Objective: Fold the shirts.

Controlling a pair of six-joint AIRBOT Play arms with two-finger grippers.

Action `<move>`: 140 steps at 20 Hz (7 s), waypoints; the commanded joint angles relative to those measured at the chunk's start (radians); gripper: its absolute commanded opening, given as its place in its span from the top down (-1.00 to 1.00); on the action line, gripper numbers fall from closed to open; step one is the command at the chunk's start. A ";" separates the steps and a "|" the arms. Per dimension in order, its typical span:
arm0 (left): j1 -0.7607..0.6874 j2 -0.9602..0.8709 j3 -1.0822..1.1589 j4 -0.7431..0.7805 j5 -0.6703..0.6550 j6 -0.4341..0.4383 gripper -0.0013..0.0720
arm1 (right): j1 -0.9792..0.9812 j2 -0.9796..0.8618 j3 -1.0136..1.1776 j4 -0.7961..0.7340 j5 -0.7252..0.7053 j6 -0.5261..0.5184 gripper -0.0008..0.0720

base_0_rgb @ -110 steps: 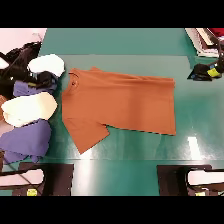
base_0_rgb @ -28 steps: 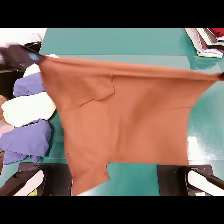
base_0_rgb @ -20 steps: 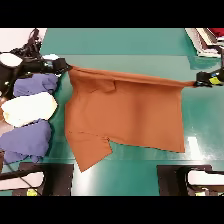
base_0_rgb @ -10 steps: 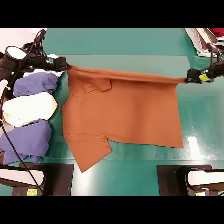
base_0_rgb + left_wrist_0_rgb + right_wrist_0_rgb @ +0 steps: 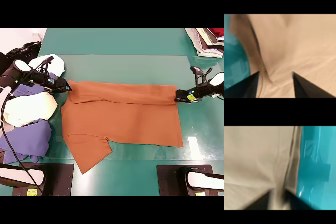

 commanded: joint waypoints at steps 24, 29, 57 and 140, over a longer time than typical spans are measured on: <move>0.000 0.785 -0.980 0.019 -0.065 -0.207 -0.40 | -0.213 0.433 -0.169 0.113 0.220 -0.052 0.00; -0.060 0.782 -0.981 -0.072 0.021 -0.192 -0.39 | -0.213 0.433 -0.169 0.113 0.236 -0.051 0.00; -0.150 0.785 -0.806 -0.069 -0.010 -0.191 0.89 | -0.442 0.384 -0.589 0.111 0.340 -0.141 0.81; -0.724 -0.302 0.336 -0.098 0.283 -0.270 0.89 | 0.307 0.020 0.673 0.500 0.366 -0.044 0.94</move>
